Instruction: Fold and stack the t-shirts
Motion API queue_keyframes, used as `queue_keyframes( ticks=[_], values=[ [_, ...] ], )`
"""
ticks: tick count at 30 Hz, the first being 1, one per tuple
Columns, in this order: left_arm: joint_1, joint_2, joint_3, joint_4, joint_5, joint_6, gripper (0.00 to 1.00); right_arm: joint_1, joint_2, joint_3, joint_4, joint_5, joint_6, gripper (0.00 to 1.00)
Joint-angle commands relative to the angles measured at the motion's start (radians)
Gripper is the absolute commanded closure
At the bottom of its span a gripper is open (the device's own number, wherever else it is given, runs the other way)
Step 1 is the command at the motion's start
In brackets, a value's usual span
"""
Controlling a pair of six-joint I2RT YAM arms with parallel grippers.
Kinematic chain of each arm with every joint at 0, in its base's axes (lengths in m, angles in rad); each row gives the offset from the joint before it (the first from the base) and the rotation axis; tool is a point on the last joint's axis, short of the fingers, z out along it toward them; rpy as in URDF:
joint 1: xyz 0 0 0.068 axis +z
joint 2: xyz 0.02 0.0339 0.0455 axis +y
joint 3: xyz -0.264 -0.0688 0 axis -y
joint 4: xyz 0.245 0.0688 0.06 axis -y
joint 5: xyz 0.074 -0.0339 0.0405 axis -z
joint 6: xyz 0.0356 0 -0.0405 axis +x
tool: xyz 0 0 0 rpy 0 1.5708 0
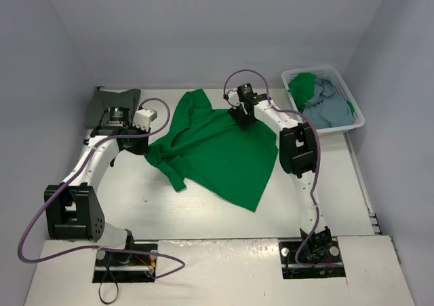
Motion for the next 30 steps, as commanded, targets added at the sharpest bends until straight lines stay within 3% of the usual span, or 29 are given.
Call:
queue_keyframes(
  ticks=[1, 6, 10, 13, 15, 21, 28, 30],
  values=[
    [0.01, -0.004, 0.019, -0.01, 0.031, -0.01, 1.0, 0.008, -0.21, -0.096, -0.038, -0.155, 0.065, 0.56],
    [0.01, 0.024, 0.063, -0.003, 0.036, -0.002, 1.0, 0.01, -0.451, -0.262, -0.009, -0.231, 0.084, 0.54],
    [0.01, 0.035, 0.112, 0.002, 0.028, -0.01, 0.84, 0.071, -0.662, -0.377, -0.049, -0.229, 0.053, 0.52],
    [0.01, 0.035, 0.148, -0.009, 0.014, -0.001, 0.72, 0.235, -0.789, -0.515, -0.07, -0.167, 0.018, 0.51],
    [0.01, 0.03, 0.169, -0.03, 0.008, 0.001, 0.7, 0.348, -0.861, -0.639, -0.078, -0.112, 0.01, 0.51],
    [0.008, -0.051, 0.155, -0.076, 0.039, 0.01, 0.69, 0.516, -0.917, -0.889, -0.101, -0.027, 0.06, 0.51],
    [0.01, -0.198, 0.051, -0.083, -0.012, 0.08, 0.69, 0.542, -0.872, -0.98, -0.12, 0.051, 0.078, 0.48],
    [0.011, -0.221, 0.039, -0.096, -0.02, 0.091, 0.69, 0.544, -0.851, -0.98, -0.121, 0.031, 0.071, 0.43]
  ],
)
